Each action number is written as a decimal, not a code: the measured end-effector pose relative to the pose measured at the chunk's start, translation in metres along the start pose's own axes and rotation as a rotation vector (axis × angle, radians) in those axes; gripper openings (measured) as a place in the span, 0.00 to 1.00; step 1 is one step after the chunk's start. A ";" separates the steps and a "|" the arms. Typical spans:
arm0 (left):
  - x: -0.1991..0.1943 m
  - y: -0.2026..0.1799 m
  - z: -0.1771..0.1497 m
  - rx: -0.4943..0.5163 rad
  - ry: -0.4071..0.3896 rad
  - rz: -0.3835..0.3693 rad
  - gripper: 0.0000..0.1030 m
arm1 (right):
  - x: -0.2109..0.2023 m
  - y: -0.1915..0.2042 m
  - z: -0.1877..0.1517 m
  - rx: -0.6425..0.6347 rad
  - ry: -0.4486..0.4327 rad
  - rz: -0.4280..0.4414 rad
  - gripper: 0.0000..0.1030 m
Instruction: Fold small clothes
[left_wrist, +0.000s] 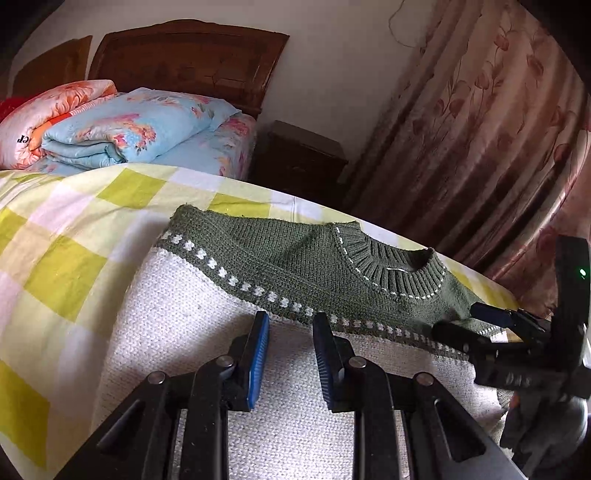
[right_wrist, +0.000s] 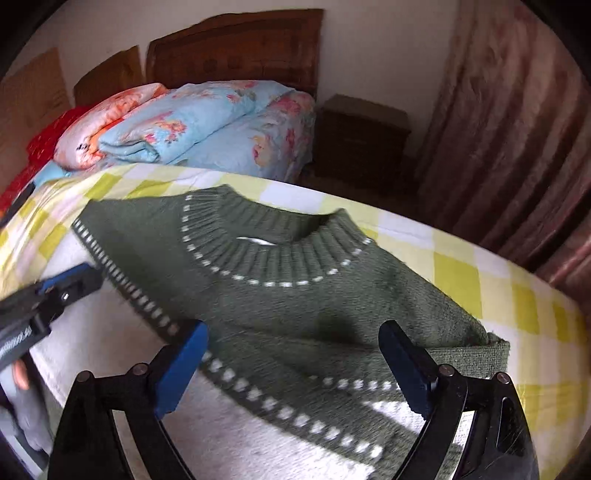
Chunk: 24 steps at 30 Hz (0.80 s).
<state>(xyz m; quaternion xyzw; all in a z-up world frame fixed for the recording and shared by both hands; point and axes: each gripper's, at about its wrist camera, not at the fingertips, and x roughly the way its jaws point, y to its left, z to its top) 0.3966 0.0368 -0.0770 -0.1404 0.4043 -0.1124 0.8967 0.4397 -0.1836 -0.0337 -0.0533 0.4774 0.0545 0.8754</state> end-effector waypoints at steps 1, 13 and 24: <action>0.001 0.001 0.001 -0.005 0.000 -0.005 0.24 | 0.007 -0.016 0.002 0.051 0.022 -0.042 1.00; 0.003 0.006 0.002 -0.028 -0.004 -0.025 0.24 | -0.074 -0.028 -0.038 0.212 -0.280 0.087 1.00; -0.023 0.006 -0.002 -0.034 -0.134 0.050 0.23 | -0.064 -0.012 -0.101 0.273 -0.208 -0.057 1.00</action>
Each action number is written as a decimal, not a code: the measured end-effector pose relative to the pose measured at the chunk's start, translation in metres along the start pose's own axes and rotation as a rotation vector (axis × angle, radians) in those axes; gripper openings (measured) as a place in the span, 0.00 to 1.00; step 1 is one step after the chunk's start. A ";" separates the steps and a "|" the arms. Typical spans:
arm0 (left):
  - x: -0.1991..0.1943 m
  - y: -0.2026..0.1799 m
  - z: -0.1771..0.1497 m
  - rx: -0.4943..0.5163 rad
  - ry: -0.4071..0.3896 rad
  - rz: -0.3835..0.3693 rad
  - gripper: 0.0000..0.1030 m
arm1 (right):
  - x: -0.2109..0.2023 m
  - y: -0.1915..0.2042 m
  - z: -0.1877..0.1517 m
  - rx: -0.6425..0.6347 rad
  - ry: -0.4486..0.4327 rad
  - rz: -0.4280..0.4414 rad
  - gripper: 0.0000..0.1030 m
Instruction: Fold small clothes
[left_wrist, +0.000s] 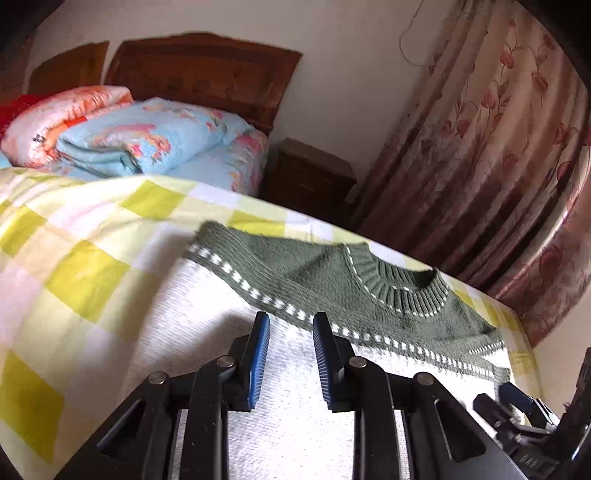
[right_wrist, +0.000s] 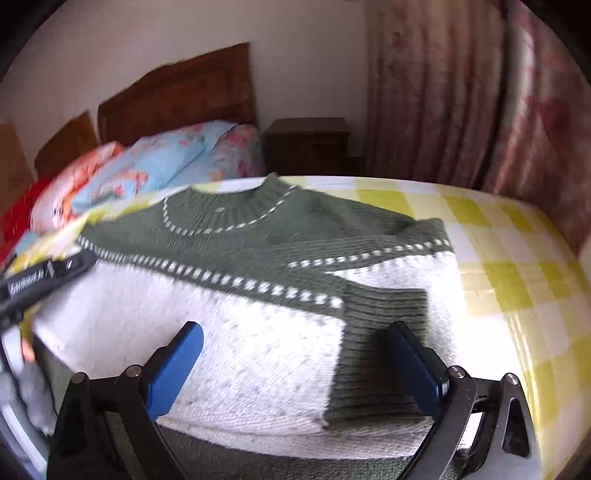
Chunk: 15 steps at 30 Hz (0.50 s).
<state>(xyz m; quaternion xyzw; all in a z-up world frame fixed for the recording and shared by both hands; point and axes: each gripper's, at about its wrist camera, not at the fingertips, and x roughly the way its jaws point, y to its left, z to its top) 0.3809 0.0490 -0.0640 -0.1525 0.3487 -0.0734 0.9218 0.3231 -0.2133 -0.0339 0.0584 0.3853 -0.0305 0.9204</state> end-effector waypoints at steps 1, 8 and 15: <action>-0.015 -0.002 -0.001 0.012 -0.066 0.002 0.22 | -0.004 -0.005 0.000 0.029 -0.023 -0.003 1.00; -0.065 -0.023 -0.047 0.180 0.005 -0.057 0.27 | 0.001 0.003 0.000 -0.016 0.012 -0.020 1.00; -0.051 0.015 -0.053 -0.003 0.090 -0.152 0.25 | -0.004 0.000 0.001 -0.017 0.032 0.054 1.00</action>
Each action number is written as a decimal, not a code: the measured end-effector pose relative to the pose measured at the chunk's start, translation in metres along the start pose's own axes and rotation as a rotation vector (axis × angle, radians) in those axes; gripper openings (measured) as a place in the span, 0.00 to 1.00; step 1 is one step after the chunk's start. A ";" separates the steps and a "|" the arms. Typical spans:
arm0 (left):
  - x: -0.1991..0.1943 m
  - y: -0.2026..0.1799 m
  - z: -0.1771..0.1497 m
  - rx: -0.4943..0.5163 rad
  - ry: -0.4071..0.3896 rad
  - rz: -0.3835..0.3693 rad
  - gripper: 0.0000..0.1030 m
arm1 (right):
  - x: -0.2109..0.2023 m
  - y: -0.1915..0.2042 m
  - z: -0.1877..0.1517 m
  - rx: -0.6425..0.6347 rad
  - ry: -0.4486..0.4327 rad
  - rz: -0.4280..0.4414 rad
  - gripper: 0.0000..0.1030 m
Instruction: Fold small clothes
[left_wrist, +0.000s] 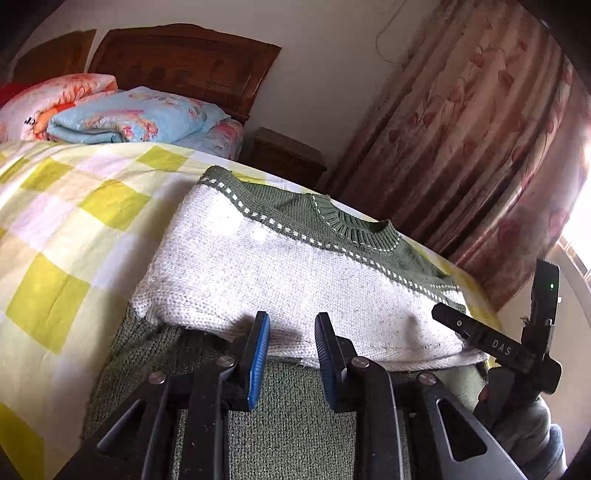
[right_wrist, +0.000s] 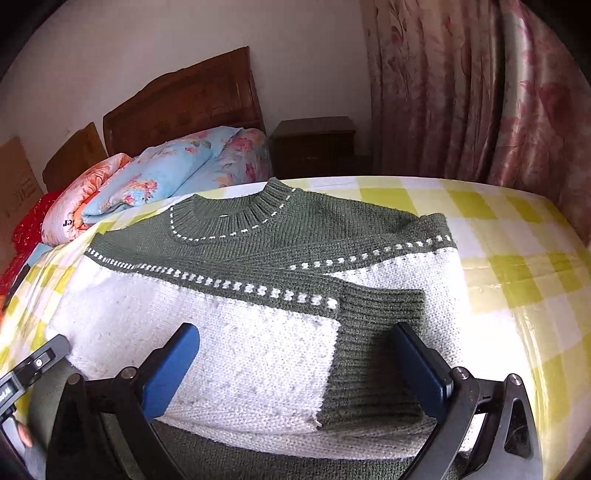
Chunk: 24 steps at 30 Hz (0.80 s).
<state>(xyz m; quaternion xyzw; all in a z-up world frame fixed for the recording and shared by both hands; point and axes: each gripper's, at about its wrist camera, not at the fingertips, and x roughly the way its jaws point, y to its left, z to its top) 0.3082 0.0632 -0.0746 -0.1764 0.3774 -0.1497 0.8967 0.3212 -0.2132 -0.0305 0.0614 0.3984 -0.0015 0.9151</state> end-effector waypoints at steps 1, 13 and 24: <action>-0.002 -0.003 -0.001 0.013 -0.011 0.014 0.25 | -0.008 0.001 -0.003 0.006 -0.001 -0.016 1.00; -0.016 0.005 -0.004 0.031 -0.006 0.051 0.25 | -0.036 0.021 -0.082 -0.137 0.132 -0.070 1.00; -0.060 -0.022 -0.026 0.060 -0.034 0.054 0.23 | -0.060 0.053 -0.095 -0.170 0.075 -0.037 1.00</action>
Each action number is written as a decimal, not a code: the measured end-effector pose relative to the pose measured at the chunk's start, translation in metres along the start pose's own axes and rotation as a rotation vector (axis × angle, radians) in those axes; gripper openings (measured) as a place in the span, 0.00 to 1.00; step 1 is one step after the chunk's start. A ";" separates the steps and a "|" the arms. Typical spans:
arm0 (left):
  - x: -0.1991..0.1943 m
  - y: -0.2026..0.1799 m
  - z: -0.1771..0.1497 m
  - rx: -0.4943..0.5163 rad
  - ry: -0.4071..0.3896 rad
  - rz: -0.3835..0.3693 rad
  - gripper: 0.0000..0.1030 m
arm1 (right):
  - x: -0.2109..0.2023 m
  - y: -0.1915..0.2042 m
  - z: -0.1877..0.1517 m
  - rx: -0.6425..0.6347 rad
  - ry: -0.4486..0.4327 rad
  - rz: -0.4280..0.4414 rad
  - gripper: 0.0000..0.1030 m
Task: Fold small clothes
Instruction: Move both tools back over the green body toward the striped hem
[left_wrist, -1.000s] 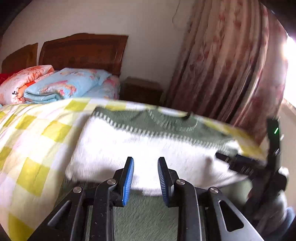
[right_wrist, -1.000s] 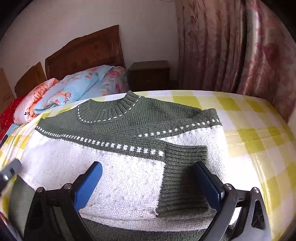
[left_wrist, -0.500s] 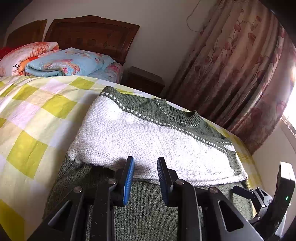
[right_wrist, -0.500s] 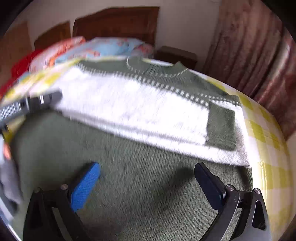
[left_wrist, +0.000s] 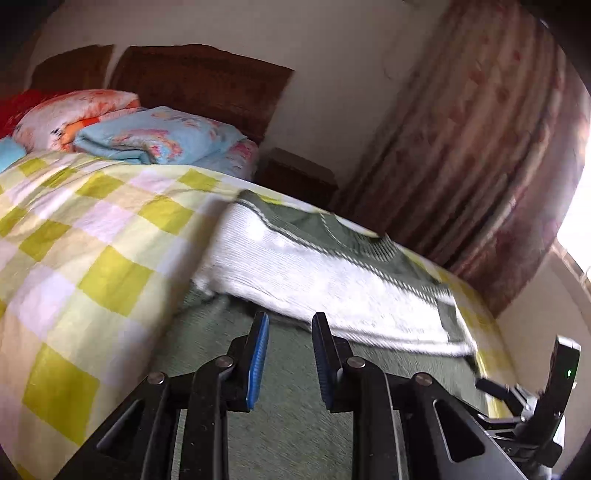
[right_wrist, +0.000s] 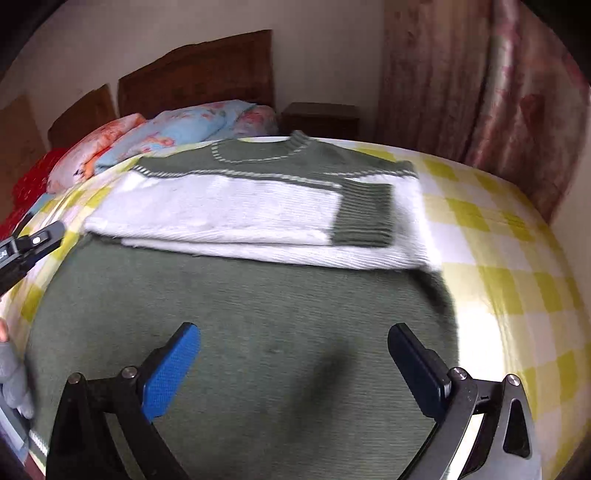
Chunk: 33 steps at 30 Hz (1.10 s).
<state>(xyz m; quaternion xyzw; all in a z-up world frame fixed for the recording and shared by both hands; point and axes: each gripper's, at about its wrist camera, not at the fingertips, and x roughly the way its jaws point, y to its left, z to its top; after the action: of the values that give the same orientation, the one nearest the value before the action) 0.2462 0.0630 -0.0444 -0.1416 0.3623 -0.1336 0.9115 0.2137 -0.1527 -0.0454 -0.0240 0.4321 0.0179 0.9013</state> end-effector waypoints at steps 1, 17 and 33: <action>0.007 -0.016 -0.006 0.064 0.038 -0.005 0.23 | 0.007 0.016 -0.002 -0.053 0.009 0.015 1.00; -0.006 -0.007 -0.037 0.011 0.118 -0.012 0.20 | -0.018 -0.025 -0.028 0.079 0.001 0.040 1.00; -0.067 0.003 -0.084 0.134 0.132 0.145 0.17 | -0.045 -0.037 -0.076 0.034 0.050 -0.006 1.00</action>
<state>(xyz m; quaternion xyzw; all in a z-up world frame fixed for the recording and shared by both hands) 0.1413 0.0757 -0.0623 -0.0447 0.4210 -0.1001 0.9004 0.1283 -0.1942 -0.0566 -0.0103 0.4547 0.0073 0.8906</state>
